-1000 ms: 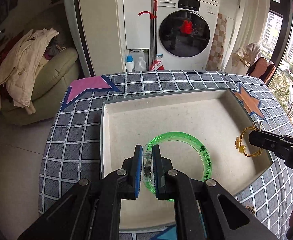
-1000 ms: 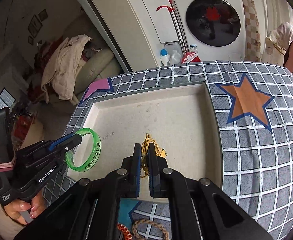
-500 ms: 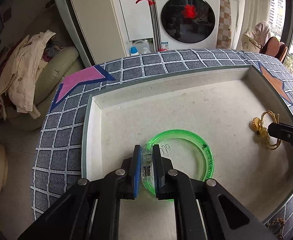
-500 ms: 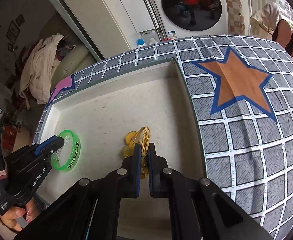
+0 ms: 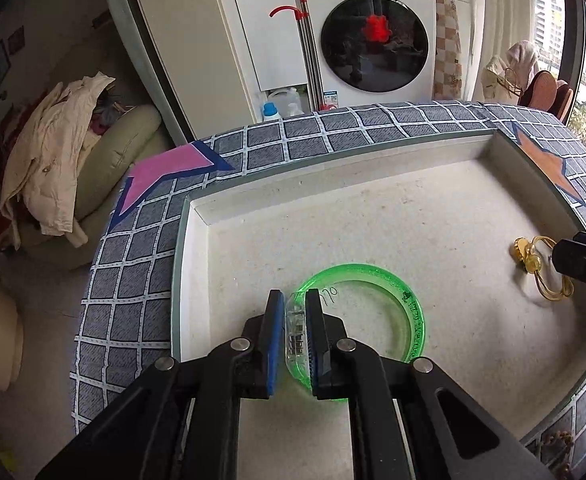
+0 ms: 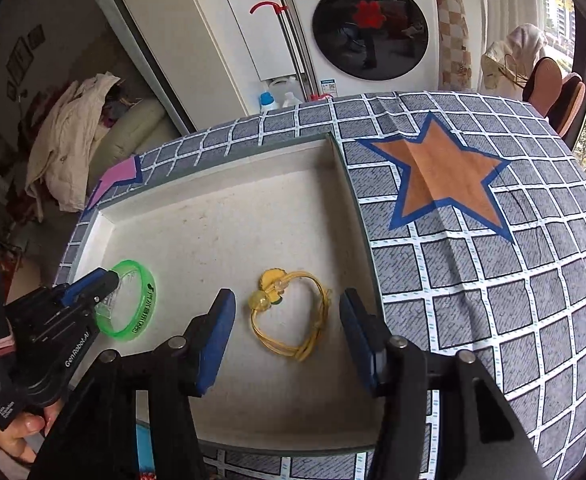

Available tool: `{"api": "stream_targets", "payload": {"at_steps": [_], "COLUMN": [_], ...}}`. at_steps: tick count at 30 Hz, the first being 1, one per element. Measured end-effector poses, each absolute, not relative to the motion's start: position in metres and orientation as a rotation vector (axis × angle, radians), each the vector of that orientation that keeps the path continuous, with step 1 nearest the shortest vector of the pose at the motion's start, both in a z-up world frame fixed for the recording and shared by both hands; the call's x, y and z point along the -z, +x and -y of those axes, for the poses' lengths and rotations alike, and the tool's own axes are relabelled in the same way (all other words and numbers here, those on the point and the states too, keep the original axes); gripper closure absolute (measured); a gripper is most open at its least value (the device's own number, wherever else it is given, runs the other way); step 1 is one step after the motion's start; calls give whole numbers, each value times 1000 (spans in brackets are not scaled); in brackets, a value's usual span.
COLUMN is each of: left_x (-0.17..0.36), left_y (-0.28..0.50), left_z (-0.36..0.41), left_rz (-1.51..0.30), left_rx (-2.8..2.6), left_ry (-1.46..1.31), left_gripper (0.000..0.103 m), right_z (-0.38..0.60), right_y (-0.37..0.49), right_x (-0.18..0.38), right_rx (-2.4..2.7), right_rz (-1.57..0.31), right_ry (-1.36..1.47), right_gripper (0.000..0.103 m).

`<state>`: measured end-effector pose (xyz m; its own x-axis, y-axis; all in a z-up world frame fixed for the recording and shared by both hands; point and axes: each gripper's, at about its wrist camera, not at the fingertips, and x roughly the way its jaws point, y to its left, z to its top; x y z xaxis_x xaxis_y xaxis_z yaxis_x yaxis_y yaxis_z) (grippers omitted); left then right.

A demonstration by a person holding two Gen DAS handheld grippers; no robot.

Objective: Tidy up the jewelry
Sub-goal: 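Carry both bracelets into the white tray and open both tools to release them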

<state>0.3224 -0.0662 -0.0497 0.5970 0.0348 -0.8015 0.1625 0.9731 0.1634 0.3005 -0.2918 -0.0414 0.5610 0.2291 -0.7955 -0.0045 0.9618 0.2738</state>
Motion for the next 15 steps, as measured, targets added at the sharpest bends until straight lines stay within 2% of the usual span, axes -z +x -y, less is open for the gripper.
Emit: {"api": "stream_targets", "payload": {"at_steps": [9, 10, 11, 12, 15], "left_x": [43, 42, 41, 39, 25], "left_y": [320, 320, 319, 319, 310], "left_z": [63, 62, 61, 60, 58], "left_rz": [-925, -924, -923, -921, -864], "left_rx": [111, 113, 111, 104, 101], "left_ry": [175, 168, 161, 149, 128], "left_gripper": [73, 68, 51, 0, 0], "right_z": [286, 284, 283, 282, 282], "right_y": [276, 273, 268, 264, 252], "right_x": [18, 15, 12, 9, 1], "right_rx": [-178, -182, -186, -191, -197], "right_rz": [-893, -886, -877, -869, -842], "right_ry": [341, 343, 347, 350, 359], "right_gripper": [26, 24, 24, 24, 22]}}
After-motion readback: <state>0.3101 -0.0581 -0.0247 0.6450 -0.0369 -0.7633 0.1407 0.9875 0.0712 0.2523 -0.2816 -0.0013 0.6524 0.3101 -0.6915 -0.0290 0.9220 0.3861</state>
